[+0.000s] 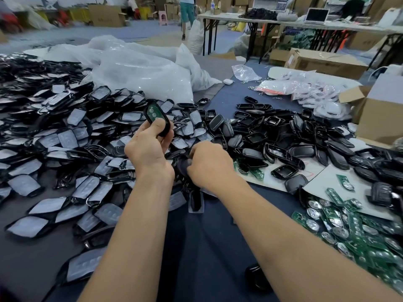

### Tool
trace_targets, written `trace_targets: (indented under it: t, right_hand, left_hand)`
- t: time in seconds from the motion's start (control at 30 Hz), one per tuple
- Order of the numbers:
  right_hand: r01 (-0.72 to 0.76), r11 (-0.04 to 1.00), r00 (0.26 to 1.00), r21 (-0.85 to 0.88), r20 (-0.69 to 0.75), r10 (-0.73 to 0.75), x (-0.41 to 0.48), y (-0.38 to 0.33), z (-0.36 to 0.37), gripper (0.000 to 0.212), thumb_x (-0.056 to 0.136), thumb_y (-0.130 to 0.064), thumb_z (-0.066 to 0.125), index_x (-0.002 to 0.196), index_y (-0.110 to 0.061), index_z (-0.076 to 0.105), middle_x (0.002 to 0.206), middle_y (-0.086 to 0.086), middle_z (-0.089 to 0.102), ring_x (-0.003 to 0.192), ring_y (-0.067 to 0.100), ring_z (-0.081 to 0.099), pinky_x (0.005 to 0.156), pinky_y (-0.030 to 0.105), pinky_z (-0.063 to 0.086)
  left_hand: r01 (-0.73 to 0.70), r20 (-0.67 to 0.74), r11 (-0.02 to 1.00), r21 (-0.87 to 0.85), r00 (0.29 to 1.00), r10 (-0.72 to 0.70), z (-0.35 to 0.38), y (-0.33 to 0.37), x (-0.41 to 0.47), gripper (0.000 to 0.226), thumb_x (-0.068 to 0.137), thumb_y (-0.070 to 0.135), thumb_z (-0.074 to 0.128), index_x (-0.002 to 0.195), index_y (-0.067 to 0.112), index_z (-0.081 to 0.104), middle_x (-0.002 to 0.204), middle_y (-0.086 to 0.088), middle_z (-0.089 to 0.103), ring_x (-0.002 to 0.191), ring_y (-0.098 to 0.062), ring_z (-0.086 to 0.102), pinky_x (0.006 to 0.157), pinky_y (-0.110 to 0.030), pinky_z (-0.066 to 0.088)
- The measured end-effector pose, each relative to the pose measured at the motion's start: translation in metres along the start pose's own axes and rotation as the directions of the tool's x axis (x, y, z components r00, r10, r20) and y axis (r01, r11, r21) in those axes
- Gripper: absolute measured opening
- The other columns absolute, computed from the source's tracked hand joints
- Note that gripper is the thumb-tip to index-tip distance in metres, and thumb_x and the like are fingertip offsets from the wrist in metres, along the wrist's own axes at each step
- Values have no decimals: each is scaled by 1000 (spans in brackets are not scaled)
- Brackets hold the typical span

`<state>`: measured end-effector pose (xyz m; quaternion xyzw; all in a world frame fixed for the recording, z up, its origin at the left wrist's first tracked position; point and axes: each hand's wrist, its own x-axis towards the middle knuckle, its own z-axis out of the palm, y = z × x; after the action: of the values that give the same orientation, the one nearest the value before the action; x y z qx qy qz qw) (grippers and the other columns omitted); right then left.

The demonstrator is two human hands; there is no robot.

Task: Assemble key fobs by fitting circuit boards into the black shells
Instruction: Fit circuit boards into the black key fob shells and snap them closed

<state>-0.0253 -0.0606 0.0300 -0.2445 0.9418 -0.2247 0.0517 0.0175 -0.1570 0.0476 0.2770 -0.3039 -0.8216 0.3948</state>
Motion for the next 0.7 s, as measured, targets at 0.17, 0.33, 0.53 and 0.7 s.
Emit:
trace_targets:
  t: [0.17,0.33,0.53,0.7]
  right_hand:
    - [-100,934,989,343,-65,130,-7,20,-4,4,86,-23,75,87,-25,78,89,-1,75,86,22,71,81,35,60]
    - [-110,788,981,606,-61,184,-8,40,-16,10,80,-20,79,74,-28,81,60,-11,71,55,5,59,57,23,49]
    - [-121,859,988,498,-23,153,-11,55,-23,9,86,-18,73,85,-12,80,70,2,74,44,3,41,50,22,40]
    - [-77,902,961,426,-210,181,-18,52,-33,23,90,-19,72,111,-25,79,85,-7,76,77,10,69,78,33,60]
  left_hand:
    - [7,8,1000,7,1000,-7,1,-1,0,14,88,-5,72,101,0,72,76,-4,76,68,-16,74,63,-19,57]
    - [11,5,1000,13,1000,-11,0,-4,1,19,88,-5,73,107,-2,72,79,-5,77,67,-16,74,62,-19,56]
    - [20,12,1000,25,1000,-20,1,-6,1,12,88,-6,72,94,4,71,74,-3,77,66,-16,75,61,-19,57]
    - [18,21,999,40,1000,-19,1,-8,1,11,86,-6,73,93,4,72,74,-4,77,68,-17,75,62,-20,57]
